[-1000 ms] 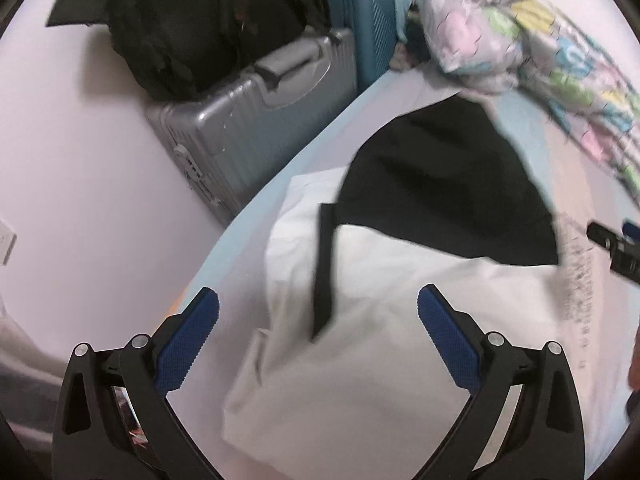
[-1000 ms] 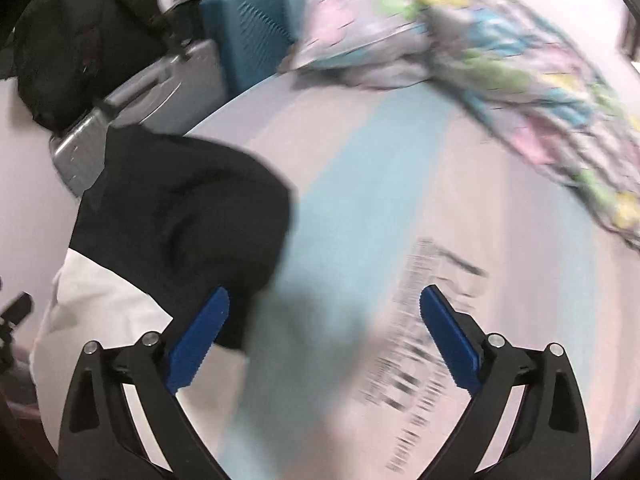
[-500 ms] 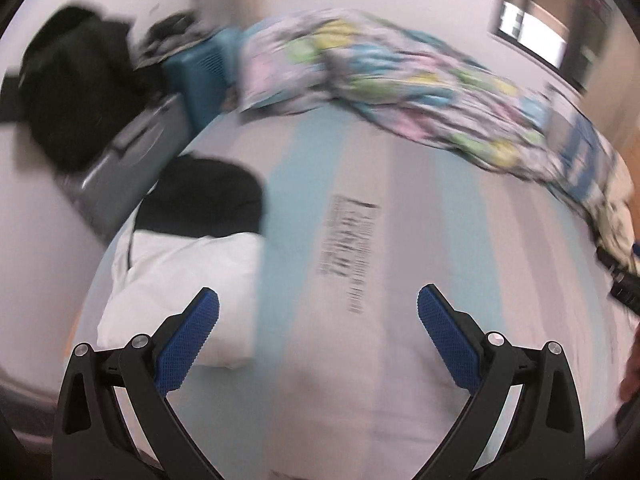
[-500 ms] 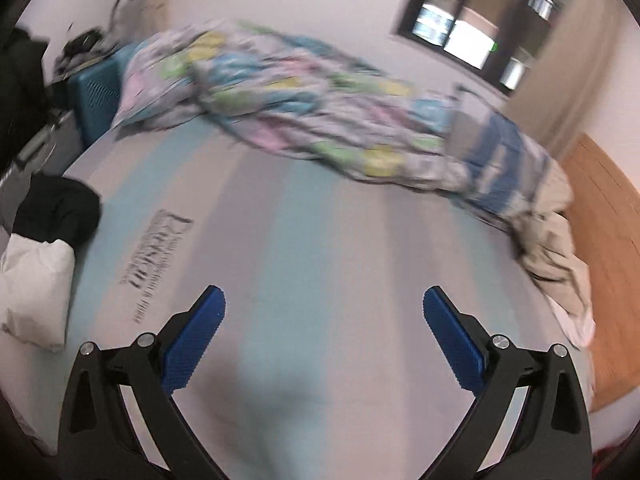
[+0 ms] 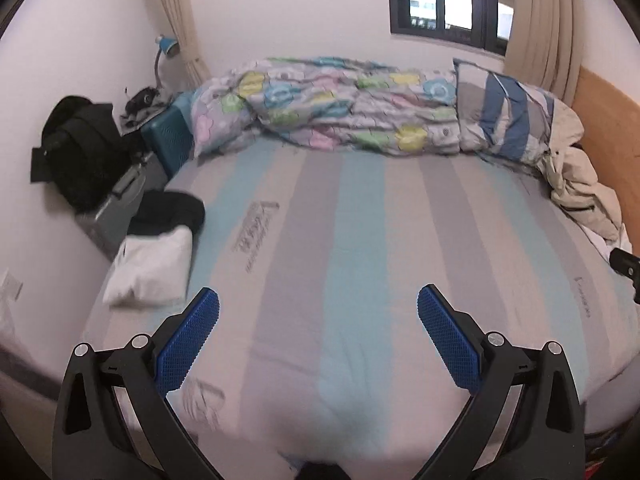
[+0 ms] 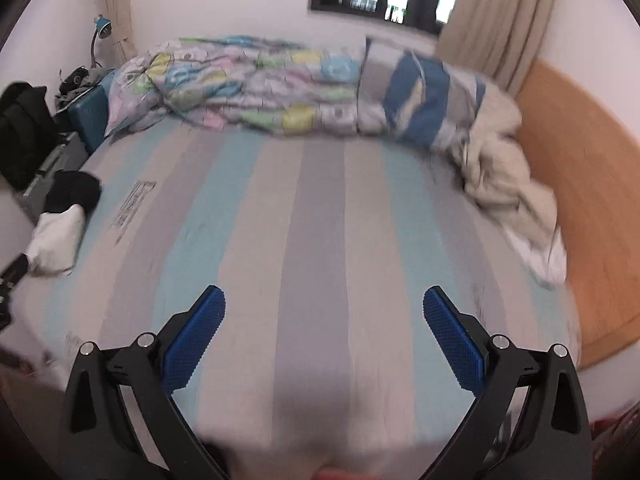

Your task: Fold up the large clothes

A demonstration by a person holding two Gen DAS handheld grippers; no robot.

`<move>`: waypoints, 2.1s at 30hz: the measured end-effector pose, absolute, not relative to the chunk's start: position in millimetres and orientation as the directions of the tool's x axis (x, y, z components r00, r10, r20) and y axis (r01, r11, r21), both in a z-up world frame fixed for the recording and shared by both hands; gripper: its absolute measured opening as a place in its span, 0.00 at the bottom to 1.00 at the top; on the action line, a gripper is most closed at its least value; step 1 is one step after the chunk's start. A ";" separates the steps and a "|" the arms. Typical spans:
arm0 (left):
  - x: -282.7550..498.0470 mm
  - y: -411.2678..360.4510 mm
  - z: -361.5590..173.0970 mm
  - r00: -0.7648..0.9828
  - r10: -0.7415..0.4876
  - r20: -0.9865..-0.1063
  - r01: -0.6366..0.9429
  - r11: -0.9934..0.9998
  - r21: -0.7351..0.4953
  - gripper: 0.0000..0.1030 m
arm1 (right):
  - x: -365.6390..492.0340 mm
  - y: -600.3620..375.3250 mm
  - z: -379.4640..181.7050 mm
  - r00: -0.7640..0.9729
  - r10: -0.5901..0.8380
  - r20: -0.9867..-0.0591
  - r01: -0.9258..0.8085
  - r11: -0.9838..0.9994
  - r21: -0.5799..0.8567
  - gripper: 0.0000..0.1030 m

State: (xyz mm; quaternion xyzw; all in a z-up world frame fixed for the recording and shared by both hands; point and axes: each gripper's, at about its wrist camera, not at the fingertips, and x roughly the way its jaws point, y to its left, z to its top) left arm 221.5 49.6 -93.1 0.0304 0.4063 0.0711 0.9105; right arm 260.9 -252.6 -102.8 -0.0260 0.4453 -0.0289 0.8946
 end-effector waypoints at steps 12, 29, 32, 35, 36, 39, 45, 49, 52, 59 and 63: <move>116.4 43.5 -22.1 0.669 0.185 -0.720 -0.163 0.981 0.101 0.95 | 172.1 -230.2 -17.4 0.661 0.155 -0.734 -0.142 0.987 0.081 0.93; -57.7 204.1 -9.6 0.482 0.432 -0.762 -0.569 0.816 0.103 0.95 | 99.9 31.5 6.5 0.527 0.507 -0.682 -0.670 0.742 0.033 0.93; -65.4 213.4 -10.1 0.485 0.414 -0.770 -0.578 0.813 0.073 0.95 | 94.5 45.5 4.9 0.499 0.523 -0.691 -0.701 0.712 0.033 0.93; -66.4 217.6 -11.0 0.478 0.415 -0.774 -0.587 0.807 0.070 0.95 | 92.9 49.5 4.0 0.497 0.518 -0.696 -0.701 0.713 0.030 0.93; -65.7 217.1 -10.6 0.484 0.413 -0.771 -0.585 0.808 0.066 0.95 | 92.0 49.9 4.4 0.497 0.518 -0.696 -0.699 0.714 0.033 0.93; -63.4 217.8 -9.9 0.504 0.394 -0.768 -0.570 0.820 0.047 0.95 | 90.1 48.2 3.5 0.502 0.510 -0.698 -0.693 0.721 0.029 0.93; -50.6 219.4 -15.8 0.521 0.361 -0.773 -0.538 0.843 0.031 0.95 | 89.5 48.0 5.2 0.522 0.487 -0.701 -0.676 0.737 0.008 0.93; -43.6 223.9 -16.6 0.525 0.357 -0.772 -0.531 0.847 0.030 0.95 | 95.7 46.1 4.2 0.520 0.483 -0.704 -0.663 0.749 0.025 0.93; -38.1 229.2 -18.3 0.525 0.358 -0.772 -0.532 0.846 0.030 0.95 | 99.3 47.4 3.2 0.525 0.478 -0.704 -0.658 0.753 0.020 0.93; -26.1 241.7 -19.3 0.523 0.354 -0.775 -0.541 0.841 0.019 0.95 | 110.0 53.8 -0.5 0.521 0.475 -0.709 -0.654 0.756 0.026 0.93; -18.2 246.2 -18.8 0.522 0.356 -0.775 -0.541 0.841 0.022 0.95 | 114.0 55.8 -1.3 0.524 0.474 -0.708 -0.656 0.754 0.019 0.93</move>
